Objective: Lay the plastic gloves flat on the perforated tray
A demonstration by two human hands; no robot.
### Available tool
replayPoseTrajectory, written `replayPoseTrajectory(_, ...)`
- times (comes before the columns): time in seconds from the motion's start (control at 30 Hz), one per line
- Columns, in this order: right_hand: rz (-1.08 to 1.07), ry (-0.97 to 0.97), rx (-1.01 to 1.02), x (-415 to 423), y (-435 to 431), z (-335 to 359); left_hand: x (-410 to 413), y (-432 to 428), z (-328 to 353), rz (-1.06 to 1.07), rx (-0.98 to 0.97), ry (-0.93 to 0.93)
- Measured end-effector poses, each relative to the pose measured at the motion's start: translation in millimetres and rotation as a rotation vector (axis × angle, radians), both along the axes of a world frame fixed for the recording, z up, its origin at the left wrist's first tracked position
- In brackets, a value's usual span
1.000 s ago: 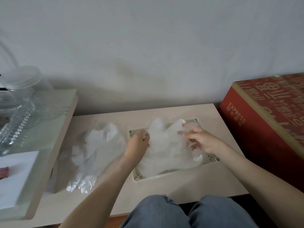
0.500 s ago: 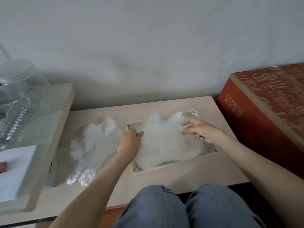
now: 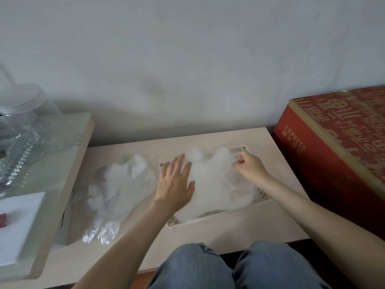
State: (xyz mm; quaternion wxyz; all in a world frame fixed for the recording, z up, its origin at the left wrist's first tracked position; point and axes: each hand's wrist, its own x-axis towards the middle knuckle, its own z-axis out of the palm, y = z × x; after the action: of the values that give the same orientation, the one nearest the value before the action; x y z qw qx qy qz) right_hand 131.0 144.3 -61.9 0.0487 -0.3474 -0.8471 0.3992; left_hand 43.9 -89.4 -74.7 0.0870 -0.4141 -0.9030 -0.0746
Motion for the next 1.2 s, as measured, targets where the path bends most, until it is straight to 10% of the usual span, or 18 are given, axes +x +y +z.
replayPoseTrajectory(0.17, 0.213, 0.241, 0.588, -0.7, -18.1, -1.9, 4.0, 8.1, -14.2, -0.159, -0.296, -0.248)
replayPoseTrajectory(0.37, 0.749, -0.036, 0.644, 6.7, -48.4, -27.4, 2.6, 13.1, -33.4, -0.092, -0.392, -0.321)
replayPoseTrajectory(0.73, 0.457, -0.200, 0.929, 8.8, -10.2, -18.0, 3.1, 8.9, -40.4, -0.089, -0.390, -0.294)
replayPoseTrajectory(0.97, 0.193, -0.062, 0.745, 3.1, -5.6, 6.7, 4.0, 9.6, -37.2, -0.083, -0.379, -0.297)
replayPoseTrajectory(1.1, 0.617, 0.373, 0.625, 4.8, -33.5, 17.5, 5.2, 10.3, -34.9, -0.076, -0.392, -0.321)
replayPoseTrajectory(1.2, 0.905, 0.283, 0.437, 7.5, -62.7, 12.1, 5.3, 10.7, -33.8, -0.072, -0.393, -0.314)
